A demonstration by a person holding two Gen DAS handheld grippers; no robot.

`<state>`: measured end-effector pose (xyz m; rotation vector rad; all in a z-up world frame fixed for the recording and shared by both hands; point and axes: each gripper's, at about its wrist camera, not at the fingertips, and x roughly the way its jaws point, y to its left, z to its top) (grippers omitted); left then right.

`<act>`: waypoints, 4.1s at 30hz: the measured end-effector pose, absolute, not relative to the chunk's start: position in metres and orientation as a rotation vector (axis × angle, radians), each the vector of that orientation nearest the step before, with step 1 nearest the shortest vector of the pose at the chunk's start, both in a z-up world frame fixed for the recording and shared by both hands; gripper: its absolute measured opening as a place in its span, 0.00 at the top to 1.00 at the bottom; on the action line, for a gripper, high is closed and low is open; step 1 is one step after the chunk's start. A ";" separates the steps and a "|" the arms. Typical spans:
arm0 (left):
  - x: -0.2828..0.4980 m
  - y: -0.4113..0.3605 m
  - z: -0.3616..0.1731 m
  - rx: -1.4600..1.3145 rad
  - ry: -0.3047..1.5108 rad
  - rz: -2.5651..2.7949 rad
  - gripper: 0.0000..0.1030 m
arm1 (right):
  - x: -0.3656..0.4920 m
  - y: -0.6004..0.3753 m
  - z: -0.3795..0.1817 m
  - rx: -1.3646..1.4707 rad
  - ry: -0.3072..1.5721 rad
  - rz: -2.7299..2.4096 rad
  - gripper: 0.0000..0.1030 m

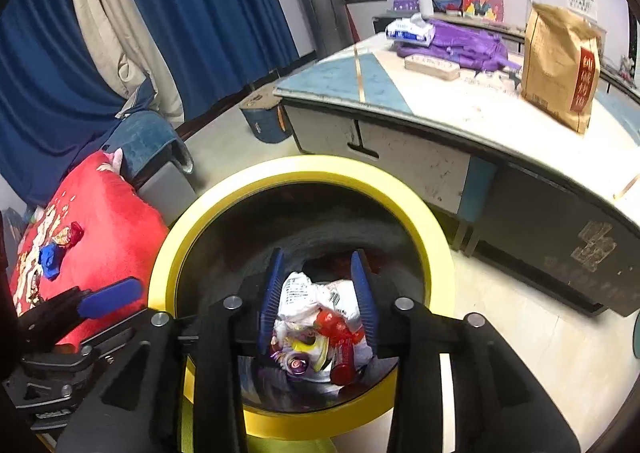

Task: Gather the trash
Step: 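Open both grippers to drop the wrappers into the bin, then move both tools back from the bin toward the bed, then grasp the blue glove with the right gripper while the left grasps the green snack packet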

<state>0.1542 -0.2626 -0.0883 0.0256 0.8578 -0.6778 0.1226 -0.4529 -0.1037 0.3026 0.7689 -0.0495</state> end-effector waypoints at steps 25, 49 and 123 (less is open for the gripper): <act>0.128 -0.162 -0.019 -0.091 0.579 -0.384 0.10 | 0.094 -0.397 -0.041 0.193 0.566 0.031 0.28; 0.108 -0.057 -0.002 -0.159 0.499 -0.151 0.10 | 0.089 -0.295 -0.008 0.089 0.537 0.271 0.23; 0.101 -0.014 -0.083 -0.127 0.863 -0.418 0.97 | 0.194 -0.108 -0.056 -0.027 0.854 0.669 0.90</act>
